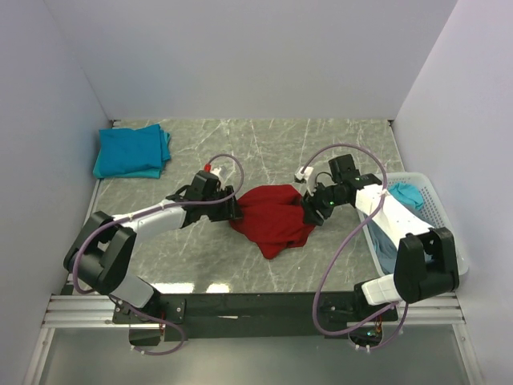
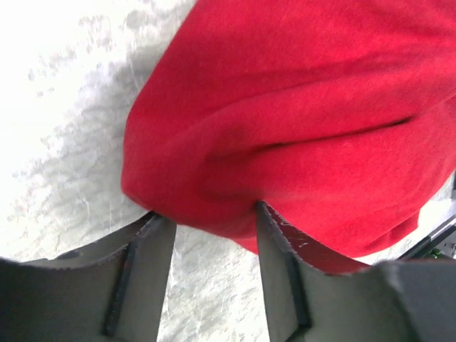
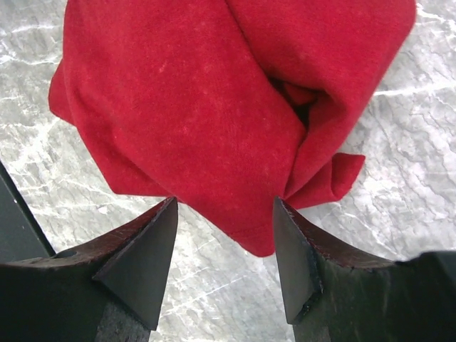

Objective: Fold and stack the t-shirts
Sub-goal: Flatten the tshirt out

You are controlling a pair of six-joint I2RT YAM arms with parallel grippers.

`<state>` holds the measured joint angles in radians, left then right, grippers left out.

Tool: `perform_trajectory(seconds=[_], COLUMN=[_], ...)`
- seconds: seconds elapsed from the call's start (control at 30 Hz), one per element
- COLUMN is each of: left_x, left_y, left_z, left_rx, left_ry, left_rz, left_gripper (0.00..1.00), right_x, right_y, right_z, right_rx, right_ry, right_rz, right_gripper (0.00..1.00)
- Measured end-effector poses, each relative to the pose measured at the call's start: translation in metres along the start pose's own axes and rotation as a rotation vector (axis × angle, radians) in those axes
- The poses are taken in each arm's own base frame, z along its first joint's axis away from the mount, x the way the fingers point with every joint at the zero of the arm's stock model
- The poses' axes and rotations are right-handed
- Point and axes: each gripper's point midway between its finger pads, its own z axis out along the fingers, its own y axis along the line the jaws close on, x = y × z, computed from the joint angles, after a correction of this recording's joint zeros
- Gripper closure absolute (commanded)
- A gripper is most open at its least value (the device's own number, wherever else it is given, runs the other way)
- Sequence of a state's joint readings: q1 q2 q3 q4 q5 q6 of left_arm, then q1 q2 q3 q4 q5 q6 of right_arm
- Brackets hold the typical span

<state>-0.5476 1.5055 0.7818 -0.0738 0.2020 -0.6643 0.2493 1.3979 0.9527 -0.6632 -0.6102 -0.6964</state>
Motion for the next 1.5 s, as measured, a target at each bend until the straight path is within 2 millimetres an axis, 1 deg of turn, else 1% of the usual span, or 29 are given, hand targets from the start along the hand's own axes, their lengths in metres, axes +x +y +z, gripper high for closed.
perform_trajectory(seconds=[0.03,0.13,0.17,0.27,0.33,0.37,0.43,0.47,0.57,0.6,0.67,0.73,0.77,0.8,0.97,1.03,1.1,1.13,1.17,1.2,1.27,1.33,1.37,1.43,1.5], left_x=[-0.002,-0.008,-0.009,-0.009,-0.009,-0.008,-0.008,-0.007,-0.006,-0.006,-0.006,-0.005,-0.005,-0.005,-0.009,-0.014,-0.022,-0.028,-0.035,-0.043,-0.063,-0.078,-0.080,-0.080,-0.077], left_y=[-0.001,-0.004,-0.005,-0.005,-0.004,-0.003,-0.003,-0.003,-0.002,-0.003,-0.003,-0.004,-0.005,-0.005,-0.010,-0.014,-0.021,-0.025,-0.029,-0.034,-0.047,-0.056,-0.057,-0.056,-0.055], left_z=[0.000,0.001,0.001,0.002,0.003,0.004,0.006,0.006,0.007,0.007,0.007,0.007,0.007,0.007,0.002,-0.004,-0.012,-0.015,-0.019,-0.022,-0.029,-0.035,-0.037,-0.038,-0.037], left_rx=[0.001,0.006,0.007,0.007,0.005,0.004,0.003,0.003,0.004,0.006,0.010,0.012,0.015,0.017,0.033,0.046,0.061,0.067,0.073,0.081,0.103,0.125,0.131,0.134,0.133], left_ry=[-0.003,-0.015,-0.017,-0.017,-0.014,-0.011,-0.008,-0.005,0.000,0.001,0.003,0.004,0.005,0.005,-0.008,-0.031,-0.057,-0.070,-0.082,-0.096,-0.138,-0.173,-0.180,-0.176,-0.163], left_rz=[0.003,0.013,0.015,0.020,0.020,0.020,0.019,0.019,0.022,0.022,0.025,0.027,0.027,0.029,0.042,0.054,0.071,0.080,0.090,0.100,0.123,0.136,0.139,0.141,0.143], left_gripper=[0.51,0.52,0.52,0.54,0.58,0.59,0.65,0.68,0.73,0.77,0.82,0.89,0.92,0.99,1.00,0.99,1.00,0.99,1.00,0.99,1.00,1.00,1.00,1.00,1.00], right_x=[0.000,0.001,0.002,0.004,0.007,0.008,0.010,0.011,0.011,0.011,0.011,0.011,0.011,0.011,0.006,0.004,-0.005,-0.013,-0.022,-0.032,-0.054,-0.064,-0.062,-0.052,-0.036], right_y=[0.001,0.002,0.002,0.003,0.003,0.003,0.003,0.002,0.002,0.002,0.003,0.003,0.003,0.003,0.002,0.002,0.001,-0.001,-0.003,-0.005,-0.011,-0.014,-0.012,-0.009,-0.003], right_z=[0.001,0.004,0.006,0.010,0.013,0.014,0.016,0.016,0.016,0.017,0.017,0.017,0.017,0.016,0.014,0.013,0.009,0.006,0.001,-0.003,-0.014,-0.018,-0.017,-0.012,-0.004], right_rx=[-0.001,-0.005,-0.006,-0.011,-0.016,-0.019,-0.021,-0.019,-0.015,-0.016,-0.017,-0.019,-0.019,-0.019,-0.016,-0.014,-0.006,0.002,0.010,0.017,0.033,0.042,0.035,0.015,-0.019], right_ry=[0.002,0.011,0.018,0.034,0.044,0.049,0.058,0.061,0.066,0.066,0.068,0.070,0.071,0.070,0.063,0.060,0.048,0.036,0.025,0.013,-0.019,-0.044,-0.039,-0.018,0.023], right_rz=[-0.002,-0.006,-0.007,0.000,0.011,0.015,0.023,0.026,0.029,0.029,0.030,0.030,0.032,0.032,0.030,0.034,0.030,0.020,0.008,-0.001,-0.042,-0.074,-0.074,-0.065,-0.038], right_gripper=[0.38,0.41,0.45,0.50,0.53,0.58,0.63,0.71,0.86,0.88,0.93,0.96,0.99,1.00,1.00,1.00,1.00,0.99,0.72,0.58,0.43,0.35,0.35,0.34,0.34])
